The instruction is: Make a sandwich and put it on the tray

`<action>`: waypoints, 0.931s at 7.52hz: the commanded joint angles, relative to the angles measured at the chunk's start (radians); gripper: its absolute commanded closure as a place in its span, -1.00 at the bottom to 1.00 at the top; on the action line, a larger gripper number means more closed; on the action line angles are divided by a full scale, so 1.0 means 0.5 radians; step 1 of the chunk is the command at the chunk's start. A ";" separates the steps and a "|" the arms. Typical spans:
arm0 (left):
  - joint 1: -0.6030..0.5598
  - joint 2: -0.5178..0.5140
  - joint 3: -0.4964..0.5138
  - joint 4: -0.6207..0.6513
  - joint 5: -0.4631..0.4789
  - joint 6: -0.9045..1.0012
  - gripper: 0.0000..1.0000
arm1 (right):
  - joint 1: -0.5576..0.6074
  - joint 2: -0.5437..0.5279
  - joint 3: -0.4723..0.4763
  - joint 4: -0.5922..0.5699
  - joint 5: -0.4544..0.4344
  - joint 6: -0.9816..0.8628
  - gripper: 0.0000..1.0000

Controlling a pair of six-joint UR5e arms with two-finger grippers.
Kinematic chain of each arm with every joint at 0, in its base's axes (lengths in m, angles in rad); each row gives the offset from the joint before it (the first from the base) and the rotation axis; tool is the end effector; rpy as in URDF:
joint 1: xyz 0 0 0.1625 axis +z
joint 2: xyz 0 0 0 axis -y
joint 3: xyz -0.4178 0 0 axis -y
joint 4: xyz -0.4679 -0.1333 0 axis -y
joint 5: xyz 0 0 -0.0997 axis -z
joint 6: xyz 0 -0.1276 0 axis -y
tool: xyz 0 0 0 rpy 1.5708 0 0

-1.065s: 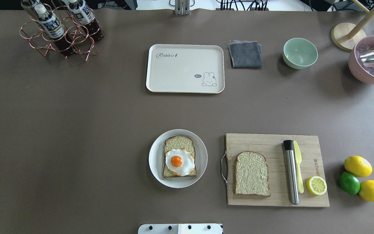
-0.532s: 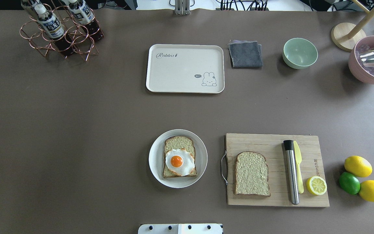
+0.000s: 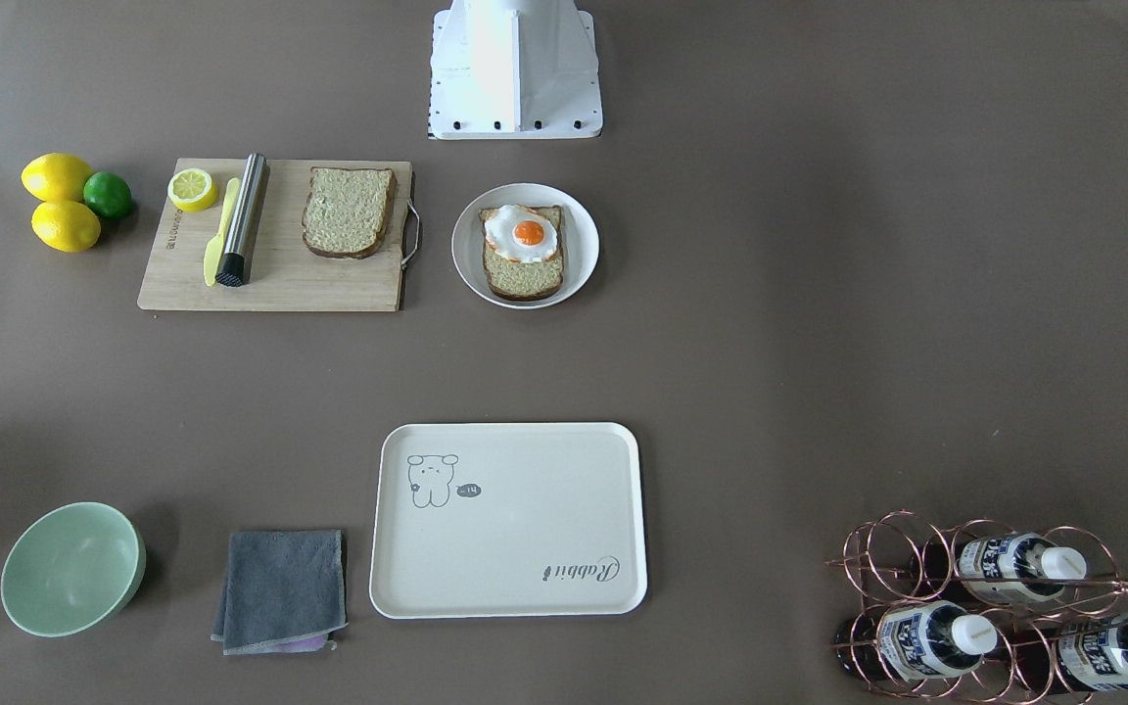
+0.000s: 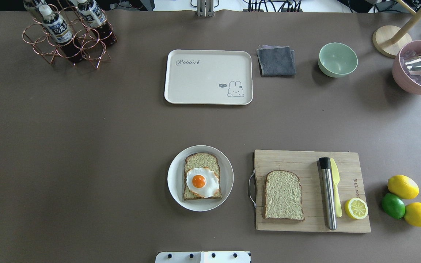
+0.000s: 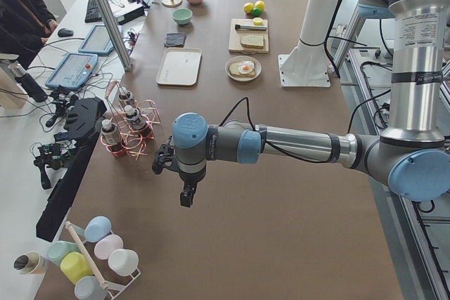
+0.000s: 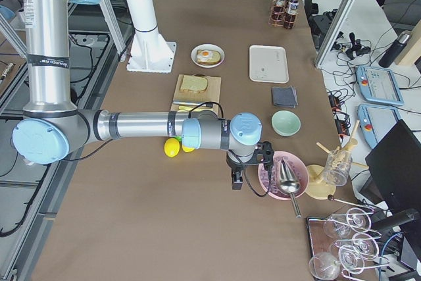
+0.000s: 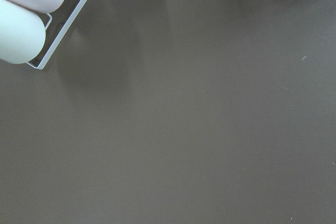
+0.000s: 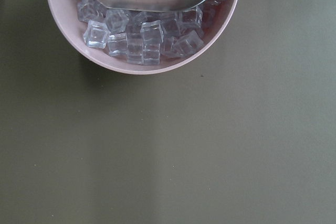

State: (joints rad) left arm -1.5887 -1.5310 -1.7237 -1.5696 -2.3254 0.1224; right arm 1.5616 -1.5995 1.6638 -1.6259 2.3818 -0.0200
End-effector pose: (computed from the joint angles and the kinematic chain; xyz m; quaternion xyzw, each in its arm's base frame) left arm -0.0559 -0.5568 0.6084 0.0776 0.3633 0.0691 0.9259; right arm 0.0357 -0.5558 0.6370 0.0064 -0.3944 -0.0152 0.9188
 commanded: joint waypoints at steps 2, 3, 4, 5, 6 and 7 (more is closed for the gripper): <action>0.167 -0.082 -0.184 -0.024 0.000 -0.009 -0.96 | 0.006 -0.007 0.001 0.000 -0.002 0.000 -0.99; 0.204 -0.158 -0.255 -0.066 -0.034 -0.012 -0.96 | 0.015 -0.025 0.001 0.000 -0.002 0.000 -0.99; 0.335 -0.329 -0.265 -0.121 -0.089 -0.021 -0.96 | 0.049 -0.034 0.001 0.000 -0.002 0.000 -0.99; 0.443 -0.465 -0.274 -0.155 -0.098 -0.142 -0.96 | 0.092 -0.032 0.004 0.000 0.001 0.000 -0.99; 0.620 -0.575 -0.265 -0.289 -0.050 -0.332 -0.96 | 0.098 -0.022 0.004 0.000 0.001 0.000 -0.99; 0.686 -0.580 -0.259 -0.424 0.148 -0.528 -0.96 | 0.098 -0.016 0.035 0.000 0.013 0.018 -0.99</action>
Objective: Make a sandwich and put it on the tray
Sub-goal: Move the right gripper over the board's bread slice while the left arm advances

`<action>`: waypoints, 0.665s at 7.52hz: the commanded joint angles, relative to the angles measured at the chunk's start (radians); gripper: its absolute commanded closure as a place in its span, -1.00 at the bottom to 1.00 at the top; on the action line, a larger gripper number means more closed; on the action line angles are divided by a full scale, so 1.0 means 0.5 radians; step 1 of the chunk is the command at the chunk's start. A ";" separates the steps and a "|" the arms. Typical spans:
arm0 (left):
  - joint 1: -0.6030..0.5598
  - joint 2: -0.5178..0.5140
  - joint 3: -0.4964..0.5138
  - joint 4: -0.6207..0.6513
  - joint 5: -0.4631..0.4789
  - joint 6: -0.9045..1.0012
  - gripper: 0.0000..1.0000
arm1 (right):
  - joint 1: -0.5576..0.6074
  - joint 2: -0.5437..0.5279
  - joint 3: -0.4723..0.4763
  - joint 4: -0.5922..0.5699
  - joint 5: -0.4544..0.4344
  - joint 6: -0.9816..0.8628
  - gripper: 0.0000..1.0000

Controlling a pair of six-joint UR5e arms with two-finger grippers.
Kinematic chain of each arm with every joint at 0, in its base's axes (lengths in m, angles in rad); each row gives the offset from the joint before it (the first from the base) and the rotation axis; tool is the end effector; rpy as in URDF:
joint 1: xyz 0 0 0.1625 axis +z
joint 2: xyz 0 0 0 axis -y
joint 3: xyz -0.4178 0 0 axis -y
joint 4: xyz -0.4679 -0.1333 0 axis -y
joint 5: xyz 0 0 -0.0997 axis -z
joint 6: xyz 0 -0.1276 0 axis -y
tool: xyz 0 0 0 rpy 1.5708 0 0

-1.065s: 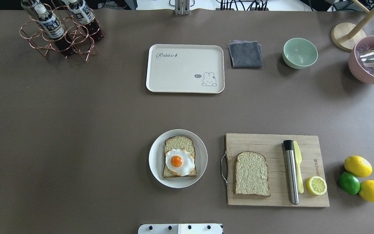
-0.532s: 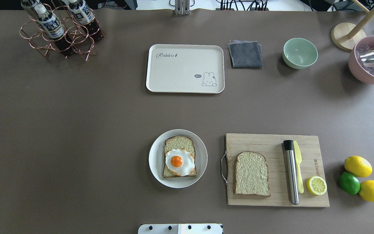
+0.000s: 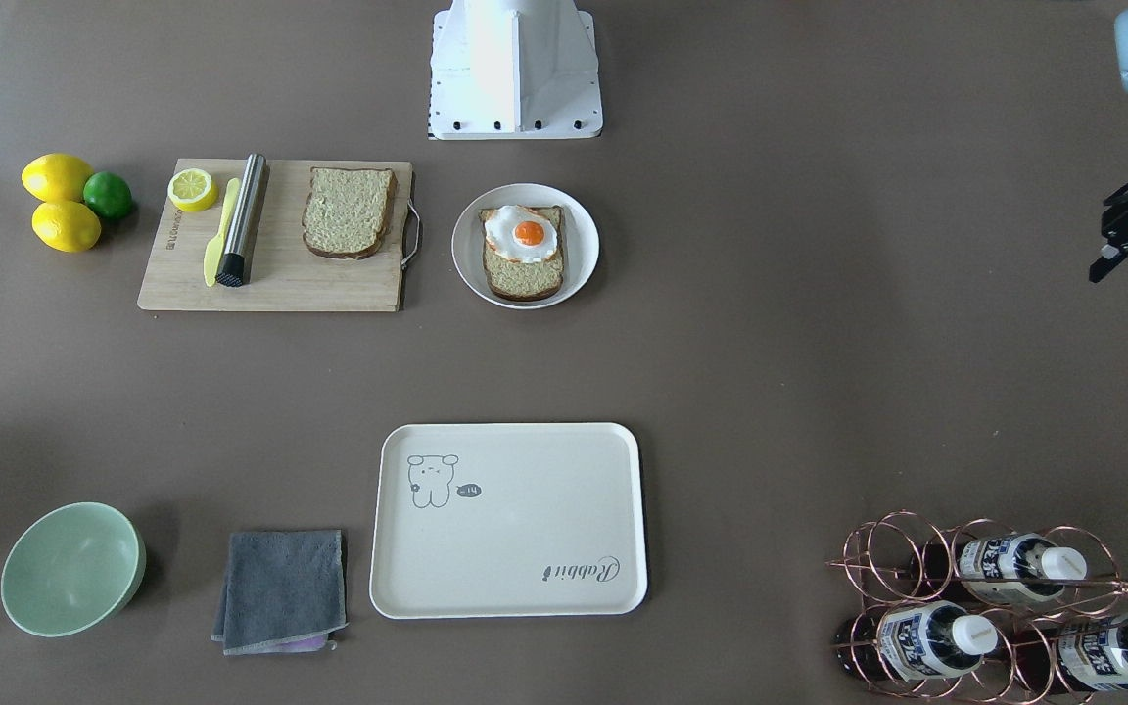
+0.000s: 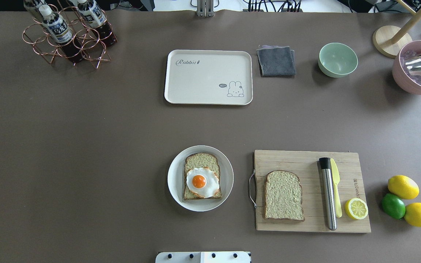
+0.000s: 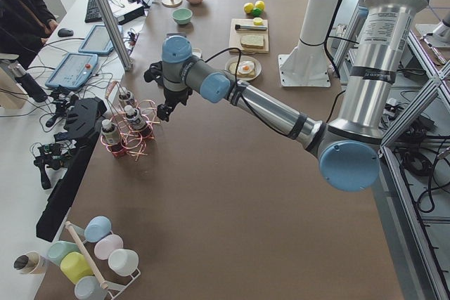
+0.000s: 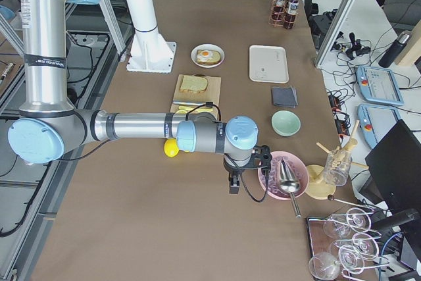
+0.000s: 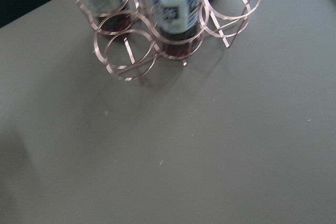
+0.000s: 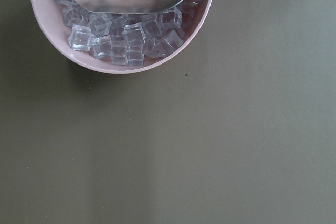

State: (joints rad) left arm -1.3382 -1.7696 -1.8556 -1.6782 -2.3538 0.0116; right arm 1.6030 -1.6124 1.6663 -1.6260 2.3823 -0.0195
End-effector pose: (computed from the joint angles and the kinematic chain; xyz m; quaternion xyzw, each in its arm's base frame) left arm 0.1031 -0.6230 0.3741 0.2273 0.3925 0.2180 0.8642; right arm 0.0584 -0.5478 0.6427 0.0096 -0.3946 0.0061 0.9188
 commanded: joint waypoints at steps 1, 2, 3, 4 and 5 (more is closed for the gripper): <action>0.307 -0.121 0.029 -0.227 0.249 -0.400 -0.96 | 0.012 0.022 0.094 0.000 0.027 0.182 -0.99; 0.384 -0.227 0.130 -0.230 0.259 -0.817 -0.96 | -0.055 0.040 0.213 -0.003 0.055 0.393 -0.99; 0.391 -0.307 0.122 -0.245 0.104 -0.961 -0.96 | -0.125 0.040 0.287 0.003 0.119 0.513 -0.99; 0.458 -0.366 0.119 -0.239 0.048 -1.050 -0.96 | -0.193 0.046 0.336 0.003 0.183 0.554 -0.99; 0.498 -0.366 0.109 -0.291 0.054 -1.121 -0.96 | -0.260 0.071 0.388 0.003 0.184 0.682 -0.99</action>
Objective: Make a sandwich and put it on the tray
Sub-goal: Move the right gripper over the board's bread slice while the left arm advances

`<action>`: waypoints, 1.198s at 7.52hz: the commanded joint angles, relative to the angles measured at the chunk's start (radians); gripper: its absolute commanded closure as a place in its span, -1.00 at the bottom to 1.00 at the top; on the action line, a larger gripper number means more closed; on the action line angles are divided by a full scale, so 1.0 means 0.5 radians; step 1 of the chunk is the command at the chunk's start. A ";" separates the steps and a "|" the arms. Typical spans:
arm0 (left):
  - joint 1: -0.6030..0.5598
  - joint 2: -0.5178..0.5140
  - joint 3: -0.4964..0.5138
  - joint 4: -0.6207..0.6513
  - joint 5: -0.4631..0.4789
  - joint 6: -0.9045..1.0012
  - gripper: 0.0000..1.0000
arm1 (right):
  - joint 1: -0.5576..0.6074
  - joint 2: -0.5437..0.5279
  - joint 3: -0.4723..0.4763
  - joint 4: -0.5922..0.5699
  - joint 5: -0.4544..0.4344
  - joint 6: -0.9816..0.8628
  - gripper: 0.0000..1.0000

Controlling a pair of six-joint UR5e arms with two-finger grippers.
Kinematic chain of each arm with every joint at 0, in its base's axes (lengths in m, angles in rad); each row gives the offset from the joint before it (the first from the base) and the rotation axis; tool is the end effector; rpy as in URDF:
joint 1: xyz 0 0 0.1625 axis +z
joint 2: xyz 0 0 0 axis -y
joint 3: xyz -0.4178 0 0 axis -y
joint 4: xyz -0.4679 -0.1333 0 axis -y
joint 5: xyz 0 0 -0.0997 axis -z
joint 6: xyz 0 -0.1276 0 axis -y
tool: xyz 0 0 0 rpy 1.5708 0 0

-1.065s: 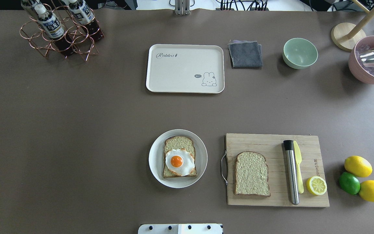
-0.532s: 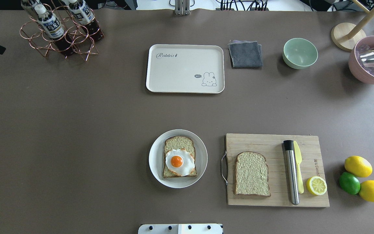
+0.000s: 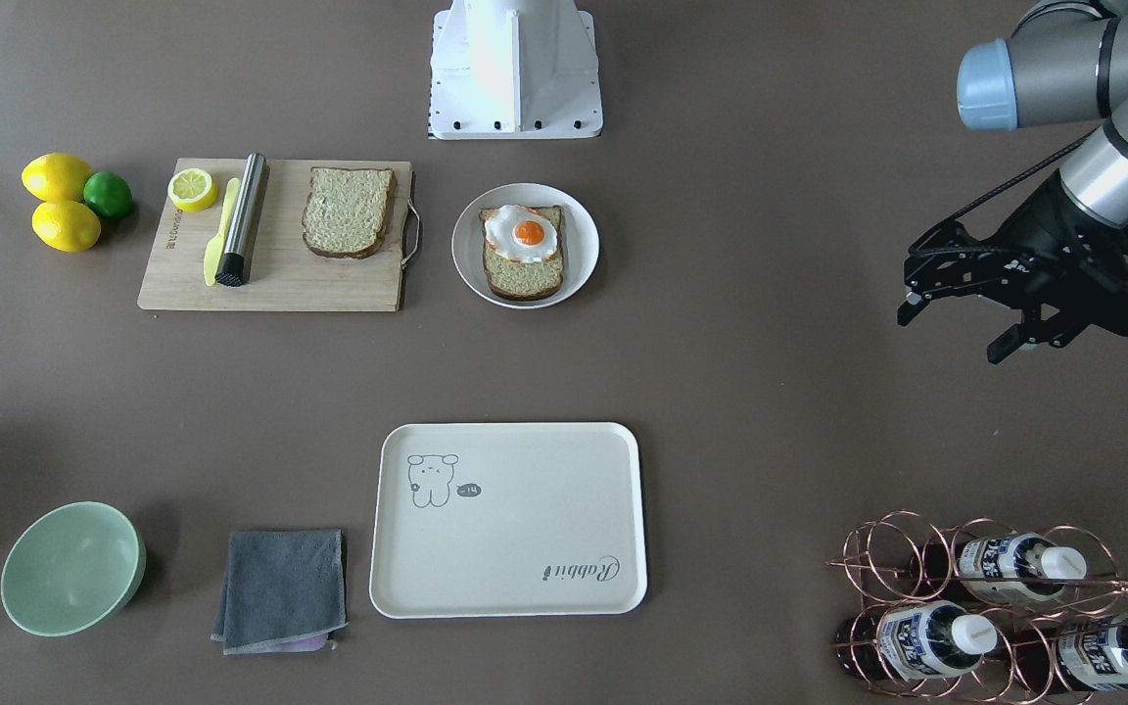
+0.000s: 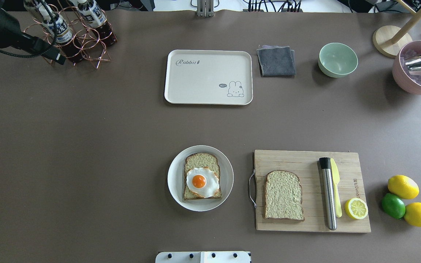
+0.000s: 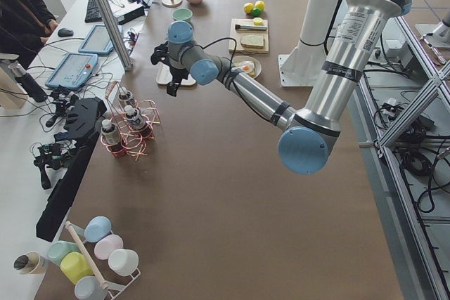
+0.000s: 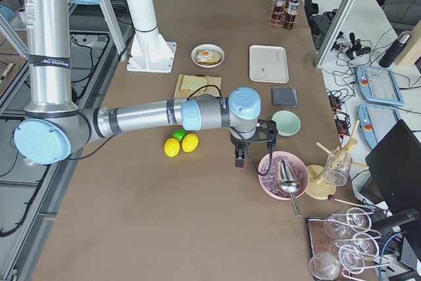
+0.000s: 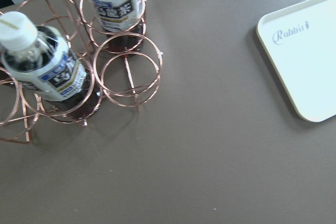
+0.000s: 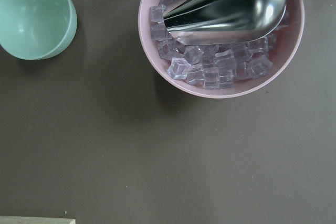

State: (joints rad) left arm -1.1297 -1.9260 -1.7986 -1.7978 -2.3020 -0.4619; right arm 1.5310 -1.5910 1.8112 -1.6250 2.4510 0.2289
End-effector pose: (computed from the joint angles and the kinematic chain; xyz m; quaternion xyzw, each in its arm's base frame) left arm 0.2440 -0.6295 0.2899 0.1877 0.4562 0.1319 0.8598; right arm 0.0126 -0.5609 0.5417 0.0175 -0.4308 0.0500 0.9009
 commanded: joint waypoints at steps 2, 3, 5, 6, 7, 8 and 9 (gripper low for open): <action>0.170 -0.023 0.096 -0.462 -0.053 -0.199 -0.96 | -0.269 0.074 0.169 0.062 0.050 0.346 -1.00; 0.210 -0.023 0.082 -0.478 -0.038 -0.236 -0.96 | -0.322 0.068 0.166 0.223 0.059 0.437 -1.00; 0.357 -0.020 0.081 -0.659 0.259 -0.570 -0.93 | -0.576 0.059 0.163 0.683 0.013 1.003 -0.99; 0.385 -0.020 0.066 -0.663 0.260 -0.658 -0.93 | -0.729 0.074 0.160 0.877 -0.030 1.130 -0.99; 0.385 -0.017 0.036 -0.660 0.260 -0.790 -0.93 | -0.858 0.095 0.154 1.112 -0.127 1.320 -0.99; 0.409 -0.011 0.017 -0.687 0.318 -0.919 -0.94 | -1.032 0.096 0.157 1.324 -0.304 1.516 -0.99; 0.464 0.072 -0.016 -0.775 0.519 -1.111 -0.95 | -1.177 0.117 0.157 1.451 -0.361 1.676 -0.99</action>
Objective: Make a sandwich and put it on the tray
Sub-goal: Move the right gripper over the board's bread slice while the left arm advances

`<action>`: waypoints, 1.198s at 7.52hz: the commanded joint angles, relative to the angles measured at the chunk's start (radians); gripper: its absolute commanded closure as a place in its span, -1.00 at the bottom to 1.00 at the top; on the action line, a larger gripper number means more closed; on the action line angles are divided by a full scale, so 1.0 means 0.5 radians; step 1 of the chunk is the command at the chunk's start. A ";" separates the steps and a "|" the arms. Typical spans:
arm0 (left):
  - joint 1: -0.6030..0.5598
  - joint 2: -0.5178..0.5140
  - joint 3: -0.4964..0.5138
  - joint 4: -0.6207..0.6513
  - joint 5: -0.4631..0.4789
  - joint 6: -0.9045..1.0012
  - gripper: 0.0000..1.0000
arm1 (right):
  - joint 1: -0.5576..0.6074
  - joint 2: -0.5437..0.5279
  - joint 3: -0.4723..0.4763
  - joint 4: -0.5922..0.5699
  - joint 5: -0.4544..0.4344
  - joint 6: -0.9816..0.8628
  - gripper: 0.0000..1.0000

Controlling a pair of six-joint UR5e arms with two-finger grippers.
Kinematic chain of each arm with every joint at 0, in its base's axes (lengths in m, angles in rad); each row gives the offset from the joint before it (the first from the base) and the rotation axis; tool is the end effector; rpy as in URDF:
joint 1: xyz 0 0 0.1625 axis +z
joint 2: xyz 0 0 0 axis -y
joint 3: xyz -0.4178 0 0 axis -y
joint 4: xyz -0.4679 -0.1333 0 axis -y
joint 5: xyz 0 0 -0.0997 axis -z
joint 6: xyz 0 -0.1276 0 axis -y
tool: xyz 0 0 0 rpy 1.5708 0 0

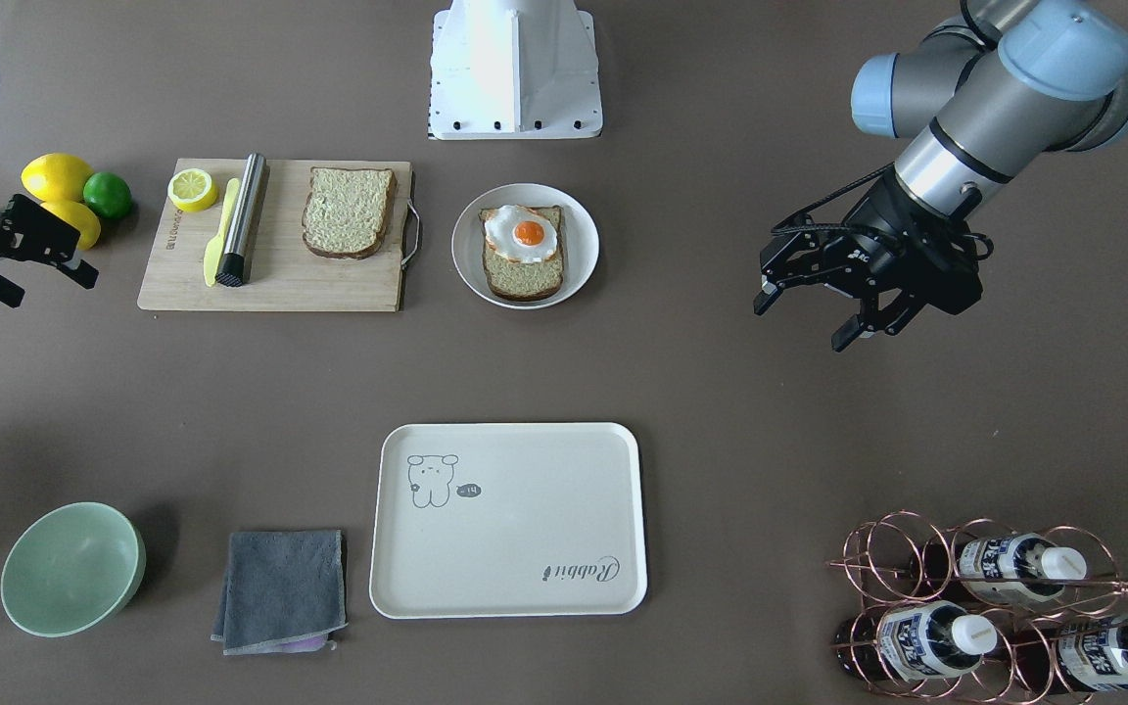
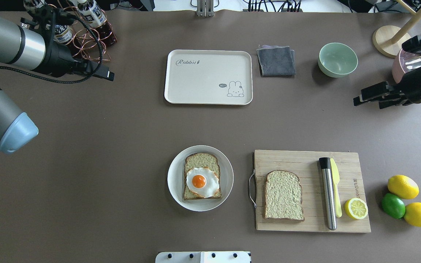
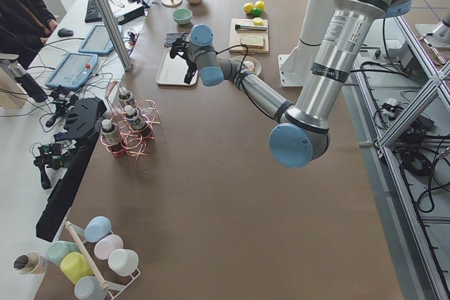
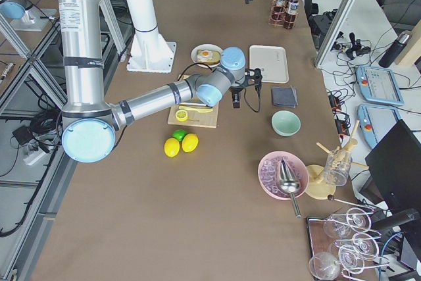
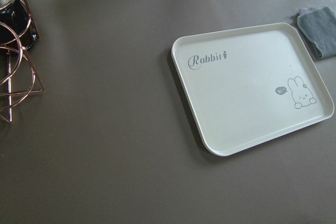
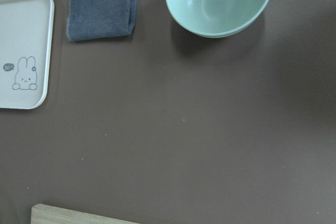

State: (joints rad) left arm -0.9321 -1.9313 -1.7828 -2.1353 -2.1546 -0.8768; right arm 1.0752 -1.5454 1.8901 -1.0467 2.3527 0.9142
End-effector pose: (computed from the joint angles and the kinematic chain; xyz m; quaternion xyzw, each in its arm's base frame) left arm 0.3543 -0.5828 0.2542 0.2079 0.5305 0.0580 0.8197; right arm -0.2398 -0.5348 0.4044 0.0724 -0.5154 0.0174 0.8537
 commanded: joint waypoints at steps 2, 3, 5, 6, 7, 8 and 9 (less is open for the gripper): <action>0.158 0.117 -0.048 -0.163 0.287 -0.478 -0.95 | -0.550 0.099 0.018 0.317 -0.351 0.569 -0.99; 0.210 0.108 -0.048 -0.160 0.308 -0.516 -0.95 | -0.686 0.133 0.018 0.317 -0.489 0.707 -0.99; 0.327 0.108 -0.052 -0.160 0.523 -0.526 -0.95 | -0.867 0.121 0.058 0.320 -0.508 0.757 -0.99; 0.327 0.111 -0.055 -0.160 0.523 -0.526 -0.95 | -0.932 0.100 0.058 0.372 -0.545 0.846 -0.99; 0.330 0.111 -0.052 -0.160 0.526 -0.526 -0.95 | -1.036 -0.073 0.049 0.630 -0.673 0.865 -0.99; 0.330 0.120 -0.061 -0.160 0.527 -0.526 -0.95 | -1.113 -0.209 0.046 0.827 -0.759 0.883 -0.99; 0.333 0.117 -0.064 -0.160 0.527 -0.529 -0.95 | -1.150 -0.225 0.046 0.848 -0.775 0.960 -0.99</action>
State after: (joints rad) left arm -0.7681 -1.8738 -1.8112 -2.2150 -1.8932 -1.1397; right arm 0.5527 -1.5963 1.9144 -0.7123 2.0101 1.3469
